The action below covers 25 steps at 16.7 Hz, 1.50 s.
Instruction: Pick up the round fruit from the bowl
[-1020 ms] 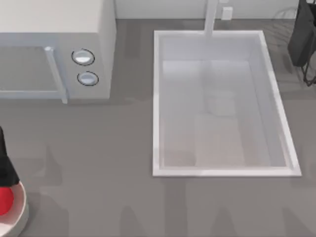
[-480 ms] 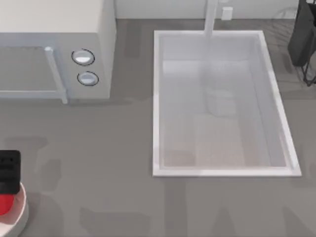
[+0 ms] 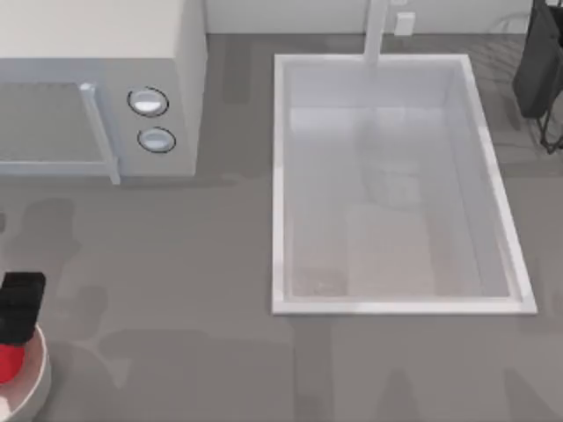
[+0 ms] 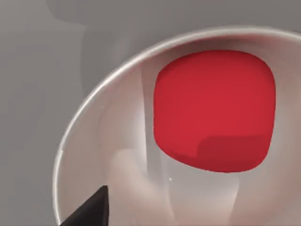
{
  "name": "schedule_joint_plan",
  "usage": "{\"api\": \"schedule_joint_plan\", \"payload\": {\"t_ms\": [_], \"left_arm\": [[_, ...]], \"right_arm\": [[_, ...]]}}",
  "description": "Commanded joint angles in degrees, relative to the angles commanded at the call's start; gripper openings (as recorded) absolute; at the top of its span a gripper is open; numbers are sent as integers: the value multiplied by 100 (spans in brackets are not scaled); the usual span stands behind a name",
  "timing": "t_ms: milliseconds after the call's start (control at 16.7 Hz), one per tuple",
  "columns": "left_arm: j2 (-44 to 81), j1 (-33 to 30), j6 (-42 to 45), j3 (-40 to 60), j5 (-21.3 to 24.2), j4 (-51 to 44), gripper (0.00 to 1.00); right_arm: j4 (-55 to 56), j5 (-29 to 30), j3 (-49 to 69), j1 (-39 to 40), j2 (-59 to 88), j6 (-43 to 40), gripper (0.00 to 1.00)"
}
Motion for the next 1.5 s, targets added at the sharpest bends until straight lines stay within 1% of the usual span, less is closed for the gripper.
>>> {"api": "schedule_joint_plan", "payload": {"t_ms": [120, 480, 660, 960, 1080, 1200, 1440, 1500], "left_arm": [[151, 5, 7, 121, 0, -141, 100], [179, -17, 7, 40, 0, -43, 100], [459, -7, 17, -291, 0, 530, 100], [1135, 18, 41, -1084, -1, 2180, 100], [1357, 26, 49, -1342, -2, 2599, 100], [1474, 30, 54, -1470, -2, 2775, 100], [1478, 31, 54, -1474, -2, 2781, 100], [1478, 31, 54, -1474, -2, 2781, 92]], "right_arm": [[0, 0, 0, 0, 0, 0, 100], [0, 0, 0, 0, 0, 0, 100], [0, 0, 0, 0, 0, 0, 100], [0, 0, 0, 0, 0, 0, 100], [0, 0, 0, 0, 0, 0, 100], [0, 0, 0, 0, 0, 0, 100], [0, 0, 0, 0, 0, 0, 100], [0, 0, 0, 0, 0, 0, 100]]}}
